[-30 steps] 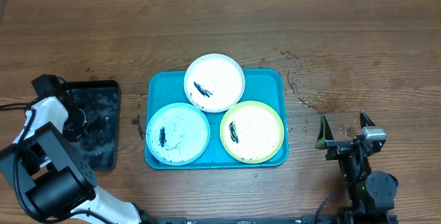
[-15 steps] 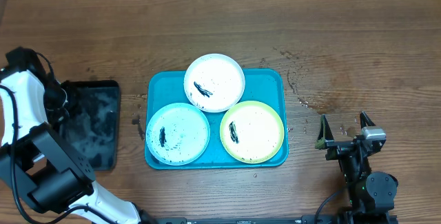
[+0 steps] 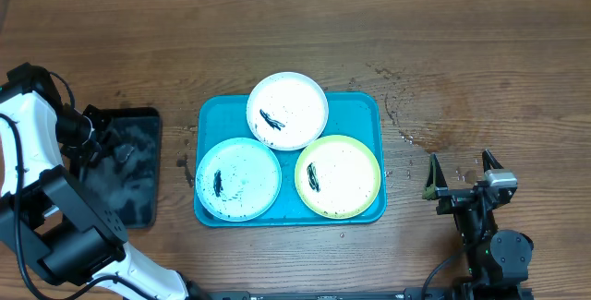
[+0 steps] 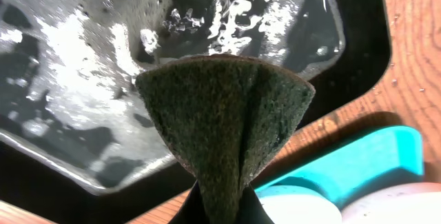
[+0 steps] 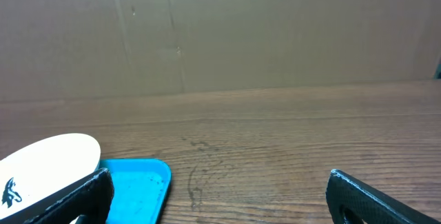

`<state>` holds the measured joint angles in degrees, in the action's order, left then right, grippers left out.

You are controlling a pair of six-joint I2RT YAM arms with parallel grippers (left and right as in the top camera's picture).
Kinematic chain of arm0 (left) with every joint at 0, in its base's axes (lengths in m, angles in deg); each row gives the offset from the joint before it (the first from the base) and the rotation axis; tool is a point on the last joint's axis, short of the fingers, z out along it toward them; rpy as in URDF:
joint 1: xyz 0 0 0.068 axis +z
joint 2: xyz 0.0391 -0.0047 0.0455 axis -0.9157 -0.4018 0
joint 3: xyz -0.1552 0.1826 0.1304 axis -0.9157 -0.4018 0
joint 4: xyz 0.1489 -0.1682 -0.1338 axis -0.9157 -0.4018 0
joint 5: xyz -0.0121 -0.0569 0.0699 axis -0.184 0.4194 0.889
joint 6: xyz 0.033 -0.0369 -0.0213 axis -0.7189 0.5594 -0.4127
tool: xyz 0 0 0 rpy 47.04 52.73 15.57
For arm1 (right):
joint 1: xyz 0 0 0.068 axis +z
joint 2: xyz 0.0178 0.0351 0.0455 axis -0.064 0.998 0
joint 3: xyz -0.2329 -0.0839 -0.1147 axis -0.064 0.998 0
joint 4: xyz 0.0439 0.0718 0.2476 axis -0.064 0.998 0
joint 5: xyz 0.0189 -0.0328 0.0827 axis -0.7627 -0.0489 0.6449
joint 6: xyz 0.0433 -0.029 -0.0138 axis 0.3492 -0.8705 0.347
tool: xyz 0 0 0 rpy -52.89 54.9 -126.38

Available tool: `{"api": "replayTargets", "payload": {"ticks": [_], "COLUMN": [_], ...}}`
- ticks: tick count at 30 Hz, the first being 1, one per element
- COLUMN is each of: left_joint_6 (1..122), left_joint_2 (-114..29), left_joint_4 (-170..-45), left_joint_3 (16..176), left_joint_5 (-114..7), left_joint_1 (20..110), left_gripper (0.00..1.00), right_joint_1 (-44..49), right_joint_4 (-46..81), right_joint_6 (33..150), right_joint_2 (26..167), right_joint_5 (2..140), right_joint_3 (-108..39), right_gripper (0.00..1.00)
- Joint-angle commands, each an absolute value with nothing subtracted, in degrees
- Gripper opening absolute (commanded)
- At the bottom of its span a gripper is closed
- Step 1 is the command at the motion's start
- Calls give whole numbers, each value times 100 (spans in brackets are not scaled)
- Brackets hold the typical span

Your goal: Clean dirty plates on tray and stack at the side

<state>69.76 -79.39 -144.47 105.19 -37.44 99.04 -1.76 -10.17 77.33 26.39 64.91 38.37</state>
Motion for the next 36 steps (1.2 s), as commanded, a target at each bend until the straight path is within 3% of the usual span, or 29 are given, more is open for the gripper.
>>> {"api": "replayTargets", "payload": {"ticks": [1, 9, 23, 36], "left_joint_6": [7306, 7721, 7970, 8202], "left_joint_2": [-7926, -7926, -7926, -7926], "left_joint_4": [-14486, -14458, -14917, -14886], "left_joint_3": [10672, 10674, 10674, 10674], "left_joint_5": [-4369, -6376, -8181, -7895], "left_joint_1": [9917, 10322, 11196, 11209], "left_gripper": [4, 4, 4, 4], "right_joint_1": [-193, -193, -193, -193], "right_joint_4": [-1052, -1052, -1054, -1052], "right_joint_6": [7728, 7728, 7728, 7728], "right_joint_2": [2608, 2608, 2608, 2608], "right_joint_5": [6432, 6432, 6430, 6432], "right_joint_3": [3897, 3897, 3897, 3897], "right_gripper": [100, 100, 100, 100]}}
